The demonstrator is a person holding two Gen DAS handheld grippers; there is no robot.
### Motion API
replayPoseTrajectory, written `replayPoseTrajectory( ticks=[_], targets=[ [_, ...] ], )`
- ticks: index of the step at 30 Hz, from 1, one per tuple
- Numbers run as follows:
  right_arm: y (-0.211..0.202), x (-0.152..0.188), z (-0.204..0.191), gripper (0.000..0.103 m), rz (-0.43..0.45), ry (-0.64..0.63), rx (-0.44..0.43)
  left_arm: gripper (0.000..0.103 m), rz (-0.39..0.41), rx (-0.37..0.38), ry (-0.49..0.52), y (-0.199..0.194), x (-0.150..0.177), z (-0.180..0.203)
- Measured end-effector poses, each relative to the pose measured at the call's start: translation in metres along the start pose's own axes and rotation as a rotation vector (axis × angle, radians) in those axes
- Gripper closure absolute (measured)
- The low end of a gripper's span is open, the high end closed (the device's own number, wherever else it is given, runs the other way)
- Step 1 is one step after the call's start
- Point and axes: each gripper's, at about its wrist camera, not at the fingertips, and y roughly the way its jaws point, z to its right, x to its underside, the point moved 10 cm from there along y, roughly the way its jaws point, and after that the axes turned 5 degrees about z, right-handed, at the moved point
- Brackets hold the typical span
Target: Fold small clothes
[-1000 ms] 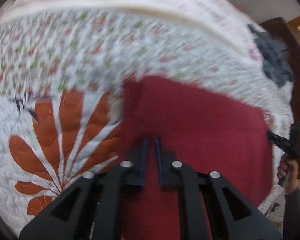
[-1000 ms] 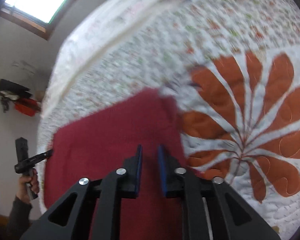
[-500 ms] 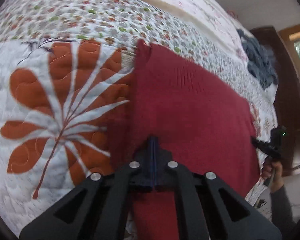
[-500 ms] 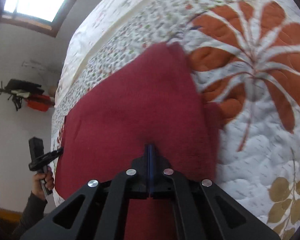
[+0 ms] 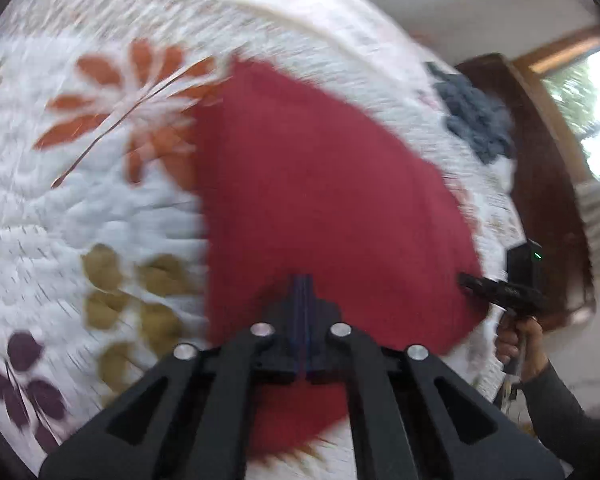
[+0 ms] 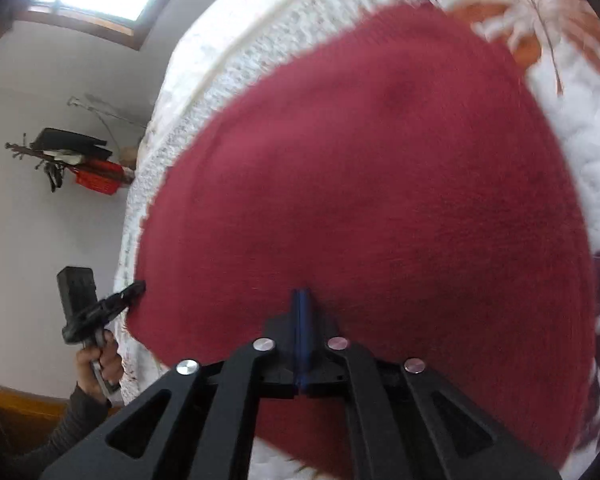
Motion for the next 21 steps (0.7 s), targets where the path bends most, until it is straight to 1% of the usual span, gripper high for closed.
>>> replayPoseTrajectory(
  ticks=[1, 2, 3, 4, 5, 6, 7, 8, 9, 10, 12, 13, 15, 17, 18, 19, 20, 21],
  targets=[
    [-0.006, 0.005, -0.02, 0.1, 0.009, -0.022, -0.051, 0.102, 0.01, 0.031, 0.018, -0.009, 0.006, 0.014],
    [-0.004, 0.014, -0.037, 0.1, 0.003, -0.038, -0.074, 0.101, 0.013, 0.05, 0.049, -0.009, 0.013, 0.03],
    [0.0, 0.025, -0.054, 0.1, -0.014, -0.077, -0.088, 0.101, 0.007, 0.053, 0.068, -0.004, 0.019, 0.039],
    [0.007, 0.034, -0.061, 0.1, -0.029, -0.1, -0.092, 0.101, -0.012, 0.053, 0.075, 0.004, 0.029, 0.042],
    [0.014, 0.043, -0.063, 0.1, -0.048, -0.109, -0.09, 0.099, -0.044, 0.036, 0.07, 0.016, 0.039, 0.038],
    [0.028, 0.053, -0.059, 0.1, -0.077, -0.101, -0.076, 0.099, -0.066, 0.006, 0.068, 0.026, 0.048, 0.03],
    [0.037, 0.059, -0.052, 0.102, -0.095, -0.088, -0.059, 0.102, -0.085, -0.024, 0.063, 0.034, 0.056, 0.019],
    [0.045, 0.062, -0.043, 0.103, -0.1, -0.079, -0.045, 0.102, -0.092, -0.019, 0.022, 0.04, 0.06, 0.007],
    [0.046, 0.063, -0.036, 0.103, -0.093, -0.069, -0.051, 0.102, -0.088, 0.002, -0.014, 0.041, 0.06, 0.003],
    [0.04, 0.061, -0.032, 0.103, -0.082, -0.047, -0.065, 0.102, -0.083, 0.006, -0.029, 0.038, 0.059, 0.001],
    [0.019, 0.054, -0.023, 0.103, -0.033, -0.02, -0.062, 0.102, -0.07, 0.0, -0.033, 0.031, 0.056, 0.002],
    [0.001, 0.05, -0.011, 0.103, 0.002, -0.006, -0.053, 0.102, -0.067, -0.006, -0.034, 0.025, 0.056, 0.001],
    [-0.018, 0.04, 0.017, 0.103, 0.056, 0.053, -0.034, 0.102, -0.059, -0.004, -0.07, 0.015, 0.057, -0.013],
    [-0.045, 0.033, 0.056, 0.103, 0.119, 0.161, -0.016, 0.102, -0.048, 0.016, -0.123, 0.001, 0.058, -0.027],
    [-0.055, 0.032, 0.066, 0.103, 0.136, 0.193, -0.024, 0.102, -0.042, 0.021, -0.141, -0.005, 0.057, -0.029],
    [-0.067, 0.032, 0.08, 0.103, 0.16, 0.234, -0.008, 0.102, -0.033, 0.024, -0.161, -0.012, 0.061, -0.03],
    [-0.075, 0.032, 0.085, 0.103, 0.169, 0.252, 0.021, 0.102, -0.026, 0.022, -0.178, -0.017, 0.062, -0.033],
    [-0.078, 0.033, 0.083, 0.103, 0.169, 0.253, 0.021, 0.102, -0.023, 0.019, -0.19, -0.021, 0.06, -0.034]
  ],
)
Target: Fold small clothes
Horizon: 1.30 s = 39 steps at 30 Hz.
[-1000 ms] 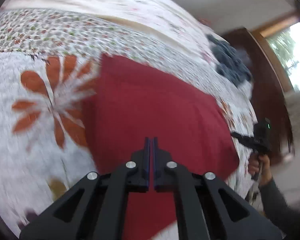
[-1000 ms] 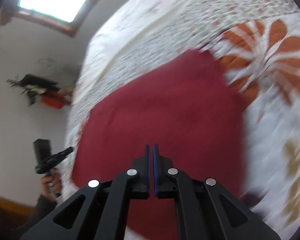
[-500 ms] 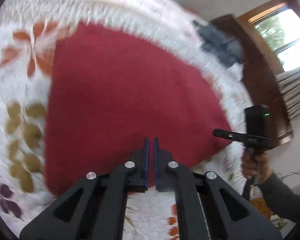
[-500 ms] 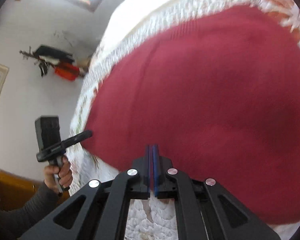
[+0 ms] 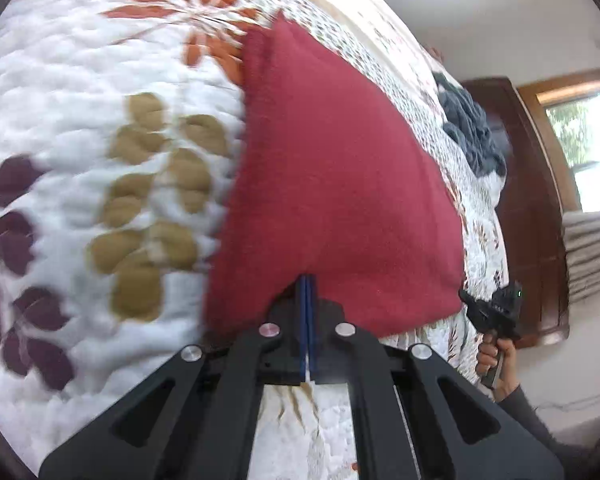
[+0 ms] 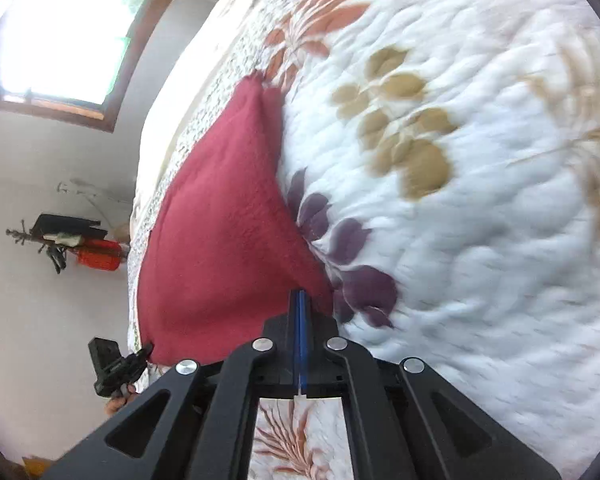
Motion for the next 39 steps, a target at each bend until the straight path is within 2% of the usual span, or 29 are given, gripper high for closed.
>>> replayPoseTrajectory(
  ticks=[3, 4, 5, 6, 7, 8, 9, 13, 16, 18, 22, 26, 30, 34, 39],
  targets=[
    [-0.017, 0.003, -0.032, 0.1, 0.044, -0.105, 0.075, 0.102, 0.032, -0.017, -0.044, -0.022, -0.008, -0.001],
    [-0.022, 0.008, -0.055, 0.099, 0.052, -0.187, 0.11, 0.097, 0.043, -0.025, -0.045, -0.031, -0.013, -0.001],
    [-0.023, 0.017, -0.078, 0.089, 0.062, -0.291, 0.17, 0.084, 0.049, -0.045, -0.052, -0.043, -0.019, -0.003],
    [-0.022, 0.024, -0.09, 0.06, 0.066, -0.36, 0.205, 0.073, 0.051, -0.056, -0.066, -0.052, -0.023, -0.005],
    [-0.024, 0.034, -0.109, 0.044, 0.075, -0.487, 0.262, 0.05, 0.053, -0.051, -0.083, -0.061, -0.028, -0.006],
    [-0.021, 0.044, -0.127, 0.026, 0.088, -0.603, 0.311, 0.039, 0.054, -0.029, -0.114, -0.068, -0.034, -0.006],
    [-0.017, 0.064, -0.144, 0.026, 0.094, -0.748, 0.351, 0.038, 0.052, -0.006, -0.134, -0.075, -0.037, -0.008],
    [0.038, 0.151, -0.198, 0.027, 0.054, -1.16, 0.447, 0.025, 0.009, 0.08, -0.178, -0.075, -0.048, 0.003],
    [0.088, 0.194, -0.237, 0.027, 0.071, -1.397, 0.474, 0.024, -0.04, 0.139, -0.222, -0.061, -0.053, 0.007],
    [0.113, 0.212, -0.253, 0.027, 0.096, -1.504, 0.498, 0.023, -0.064, 0.165, -0.243, -0.048, -0.057, 0.009],
    [0.165, 0.237, -0.273, 0.028, 0.099, -1.673, 0.555, 0.023, -0.103, 0.153, -0.256, -0.022, -0.07, -0.002],
    [0.202, 0.238, -0.281, 0.028, 0.099, -1.766, 0.614, 0.023, -0.142, 0.158, -0.254, 0.003, -0.092, -0.006],
    [0.21, 0.219, -0.277, 0.029, 0.119, -1.788, 0.646, 0.022, -0.174, 0.149, -0.229, 0.028, -0.119, -0.005],
    [0.222, 0.212, -0.281, 0.037, 0.15, -1.793, 0.662, 0.021, -0.21, 0.136, -0.213, 0.051, -0.138, -0.001],
    [0.236, 0.212, -0.295, 0.052, 0.186, -1.783, 0.661, 0.02, -0.22, 0.131, -0.192, 0.071, -0.156, 0.006]
  ],
)
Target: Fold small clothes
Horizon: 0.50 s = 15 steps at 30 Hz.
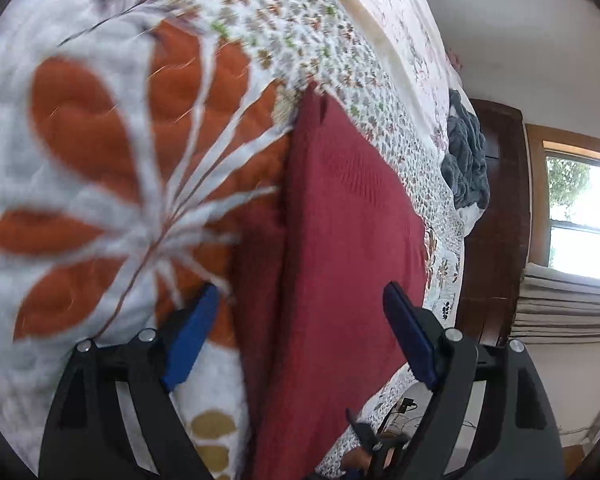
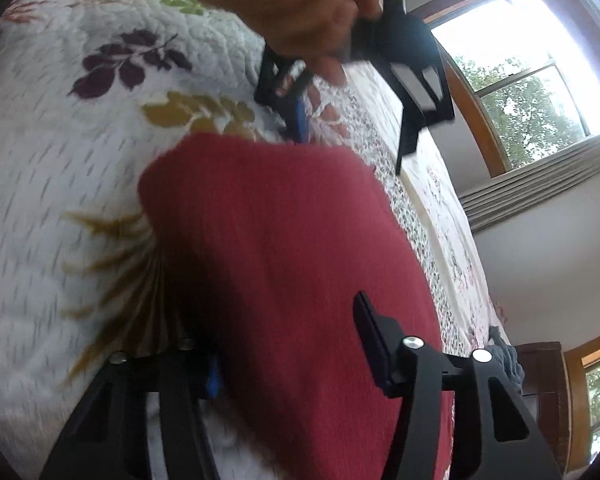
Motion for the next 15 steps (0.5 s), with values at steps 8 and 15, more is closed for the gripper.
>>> replayPoseTrajectory(
  ticks=[8, 15],
  targets=[
    [0.002, -0.019, 0.012, 0.06, 0.017, 0.075, 0.014, 0.044, -0.027, 0.003, 0.024, 0.022, -0.014, 0.015],
    [0.0, -0.023, 0.012, 0.085, 0.013, 0.154, -0.015, 0.085, -0.063, -0.054, 0.005, 0.033, -0.011, 0.005]
  ],
)
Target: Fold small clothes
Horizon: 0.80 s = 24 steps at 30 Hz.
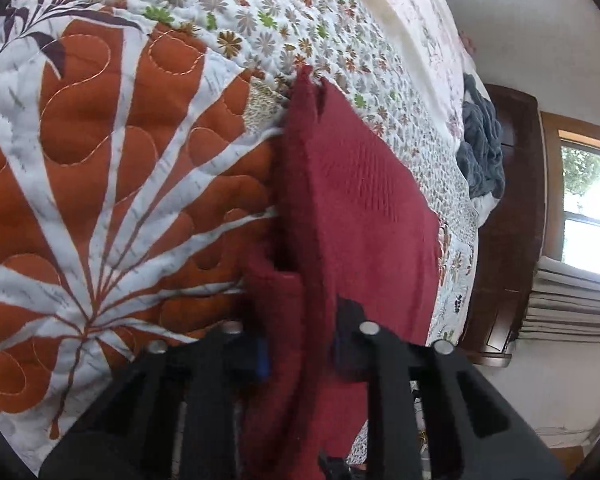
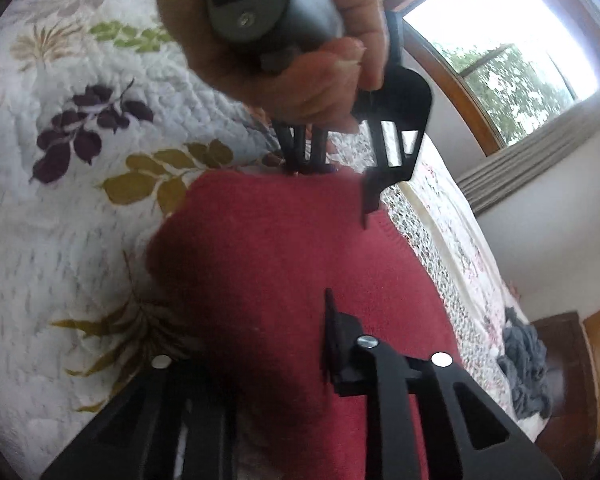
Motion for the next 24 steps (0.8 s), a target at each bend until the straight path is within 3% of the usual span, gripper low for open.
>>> replayPoseTrajectory(
  ticks=[24],
  targets=[
    [-0.029, -0.008, 0.085, 0.087, 0.059, 0.32, -0.031, 0.089, 0.06, -0.076, 0.112, -0.034, -0.002, 0.077]
  ],
)
